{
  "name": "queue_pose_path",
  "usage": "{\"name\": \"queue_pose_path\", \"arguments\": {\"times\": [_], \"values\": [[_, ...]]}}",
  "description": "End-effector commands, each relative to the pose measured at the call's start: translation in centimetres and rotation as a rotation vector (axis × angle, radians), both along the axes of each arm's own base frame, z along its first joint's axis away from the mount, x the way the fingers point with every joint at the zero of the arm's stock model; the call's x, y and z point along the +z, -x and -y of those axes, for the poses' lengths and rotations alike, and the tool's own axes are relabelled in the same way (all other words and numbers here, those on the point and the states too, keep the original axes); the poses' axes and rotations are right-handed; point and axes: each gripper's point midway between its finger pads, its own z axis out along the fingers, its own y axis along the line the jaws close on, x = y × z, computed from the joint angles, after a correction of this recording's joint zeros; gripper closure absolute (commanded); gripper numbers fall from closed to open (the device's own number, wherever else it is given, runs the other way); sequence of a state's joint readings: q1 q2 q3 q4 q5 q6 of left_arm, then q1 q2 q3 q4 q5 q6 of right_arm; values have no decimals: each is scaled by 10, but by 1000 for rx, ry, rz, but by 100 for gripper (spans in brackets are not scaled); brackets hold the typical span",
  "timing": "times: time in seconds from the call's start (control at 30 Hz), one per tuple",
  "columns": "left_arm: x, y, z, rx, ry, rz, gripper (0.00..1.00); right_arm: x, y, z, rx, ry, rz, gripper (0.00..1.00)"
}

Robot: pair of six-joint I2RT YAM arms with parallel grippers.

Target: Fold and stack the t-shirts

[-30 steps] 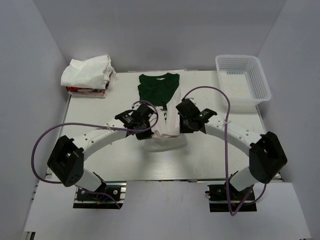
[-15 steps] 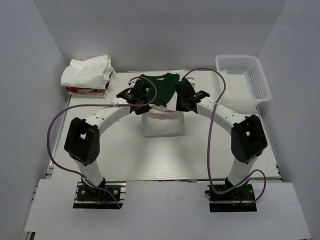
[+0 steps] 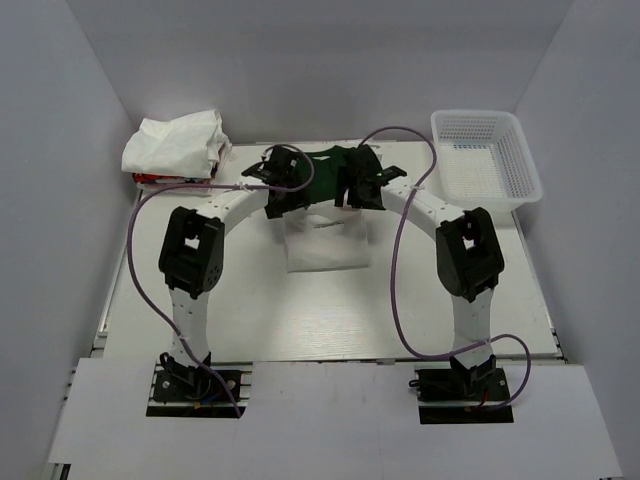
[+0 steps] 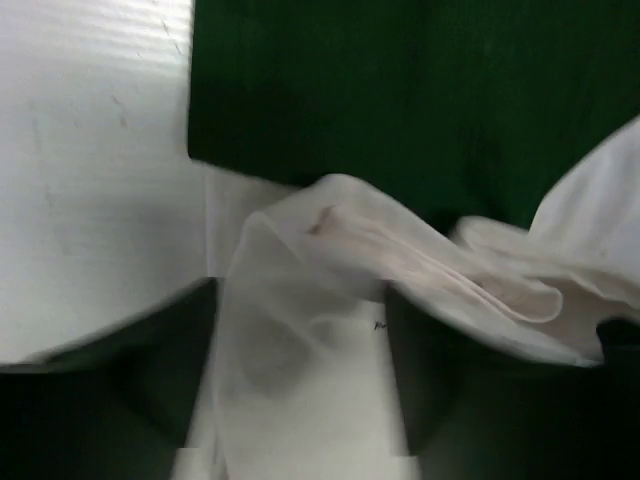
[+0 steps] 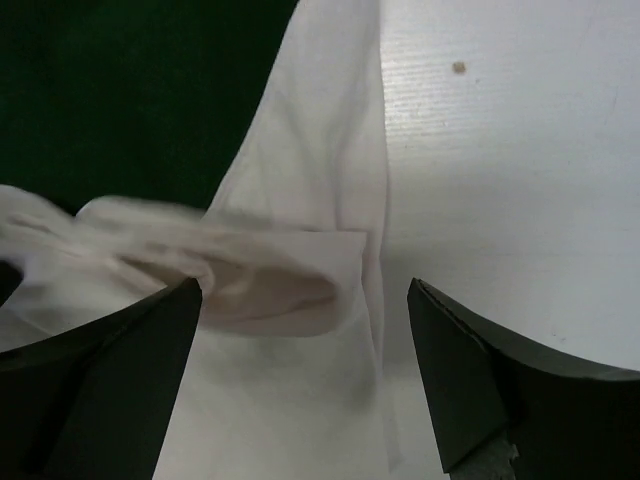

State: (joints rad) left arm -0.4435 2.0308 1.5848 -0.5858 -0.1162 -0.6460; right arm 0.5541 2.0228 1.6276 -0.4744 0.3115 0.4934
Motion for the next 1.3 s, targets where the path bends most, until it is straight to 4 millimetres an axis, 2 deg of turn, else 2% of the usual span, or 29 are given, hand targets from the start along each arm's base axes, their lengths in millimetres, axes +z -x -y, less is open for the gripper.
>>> {"name": "queue_pose_path", "arguments": {"times": [0.0,0.03,0.07,0.1,0.13,0.17,0.2,0.23,0.27,0.3,0.33,0.4,0.43,0.47,0.5,0.53,0.57,0.6,0.63,0.77,0.8,0.83,0.9,0.93,0.97,1.13,1.17,1.23,1.27], "values": [[40,-35,-18,63,5,90,10,40,-22,-8,35,-37,95,9],[44,-36,-18,63,6,93,0,44,-20,-9,47,-39,102,9],[44,-39,-25,77,5,93,0,64,-17,-12,67,-74,139,9],[60,-36,-26,77,19,123,0,52,-9,-9,84,-61,121,9],[65,-38,-31,88,29,147,0,55,-7,-13,109,-90,129,9],[54,-25,-36,96,21,115,0,72,0,-13,131,-113,155,9],[68,-22,-43,107,35,146,0,56,15,-22,199,-148,120,9],[68,-14,-46,107,32,141,0,61,20,-23,220,-164,130,9],[55,0,-49,101,27,108,0,46,35,-22,246,-171,87,9],[55,6,-44,78,58,103,0,47,38,-24,262,-193,84,9],[52,19,-43,60,79,93,0,40,45,-19,255,-185,61,9],[46,40,-24,-35,124,67,0,36,55,-8,230,-168,40,9],[29,56,-26,-49,131,23,0,33,59,-3,212,-162,30,9],[31,67,-5,-122,210,22,0,23,73,11,174,-147,8,9],[23,77,3,-159,242,0,0,22,75,11,166,-167,21,9],[10,90,2,-159,257,-37,0,7,85,20,157,-166,-9,9],[6,96,6,-172,255,-43,0,-2,92,21,166,-190,-19,9],[-2,102,10,-185,248,-63,0,5,95,16,177,-241,-10,9],[-2,102,10,-185,248,-64,0,-1,102,16,188,-278,-44,9],[-28,119,8,-185,202,-144,5,-24,116,19,176,-333,-128,12],[-29,124,10,-195,197,-154,8,-26,118,20,177,-336,-135,13],[-39,131,5,-187,180,-177,16,-32,118,20,179,-349,-144,13],[-46,138,5,-194,175,-188,28,-36,117,22,170,-361,-142,20],[-48,139,5,-187,180,-188,40,-44,119,24,162,-364,-167,25],[-55,141,1,-166,163,-203,45,-45,118,23,157,-375,-175,33],[-74,144,-3,-153,117,-236,65,-62,122,20,151,-409,-249,45],[-74,146,-2,-159,127,-241,81,-65,126,18,164,-425,-269,48],[-75,146,0,-163,131,-255,92,-65,132,14,178,-447,-286,54],[-75,146,0,-163,131,-255,100,-66,136,12,193,-466,-293,62]]}}
